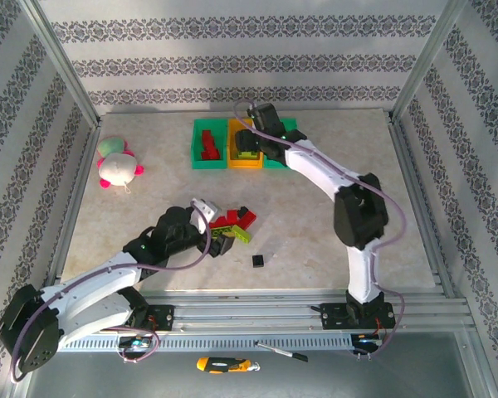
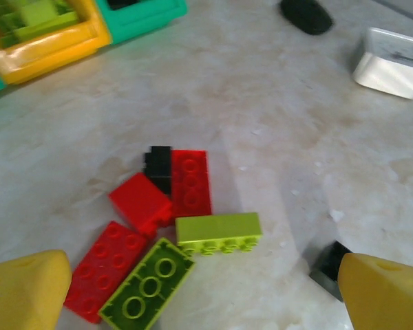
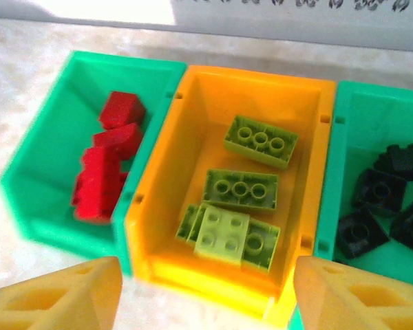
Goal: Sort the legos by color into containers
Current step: Place the lego in the container, then pick up the lego from the middle-left of the table.
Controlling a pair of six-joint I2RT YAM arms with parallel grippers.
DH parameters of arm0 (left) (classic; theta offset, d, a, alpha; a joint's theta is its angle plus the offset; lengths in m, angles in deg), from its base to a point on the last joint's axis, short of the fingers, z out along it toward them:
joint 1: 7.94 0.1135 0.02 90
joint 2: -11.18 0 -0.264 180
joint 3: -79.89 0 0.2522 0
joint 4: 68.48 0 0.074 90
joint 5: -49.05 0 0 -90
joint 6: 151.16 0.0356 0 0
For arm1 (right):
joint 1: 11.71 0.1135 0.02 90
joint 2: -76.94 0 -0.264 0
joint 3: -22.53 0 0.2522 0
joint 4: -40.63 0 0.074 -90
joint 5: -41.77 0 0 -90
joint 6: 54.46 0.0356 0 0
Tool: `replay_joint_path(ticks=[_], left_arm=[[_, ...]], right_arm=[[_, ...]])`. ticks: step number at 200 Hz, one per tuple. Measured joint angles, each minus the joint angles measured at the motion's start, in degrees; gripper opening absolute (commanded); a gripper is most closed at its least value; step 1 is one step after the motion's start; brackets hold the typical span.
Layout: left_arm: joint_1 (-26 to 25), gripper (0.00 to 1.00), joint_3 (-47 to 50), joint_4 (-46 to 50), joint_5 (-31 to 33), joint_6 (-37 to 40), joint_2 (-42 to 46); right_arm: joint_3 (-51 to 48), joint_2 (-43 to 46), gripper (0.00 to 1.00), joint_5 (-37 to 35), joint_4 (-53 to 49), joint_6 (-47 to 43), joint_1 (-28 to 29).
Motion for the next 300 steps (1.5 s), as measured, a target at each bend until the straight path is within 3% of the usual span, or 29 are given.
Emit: replay_joint_path(ticks=[54,103,145,167,236,300], left_arm=[[0.0,0.99,-10.2,18.1,12.8,-14.3,-10.8],[0.0,0.99,-15.5,28.0,10.8,-19.7,-22.2],[0.0,0.84,-15.5,30.2,9.2,-25.2,-26.1],[0.0,0.7,-15.5,30.4,8.3,-26.9,-27.2],[0.0,0.4,-15.4,30.4,7.1,-30.3,-28.3],[0.0,0.36,-15.9,31.4,8.2,-30.9,-27.2]], right_arm=[[-26.1,22.1,0.76,-0.1,6.3,-0.1,3.6],[-39.7,32.5,0.77,-0.8,6.7,0.3,5.1],[-42.3,35.8,0.77,-2.6,6.6,0.9,5.2],[-42.3,36.0,0.77,-2.8,7.0,0.8,5.2],[-42.2,36.0,0.77,-2.8,7.0,1.0,5.3],[-42.2,36.0,0.77,-2.7,7.1,2.5,5.3]])
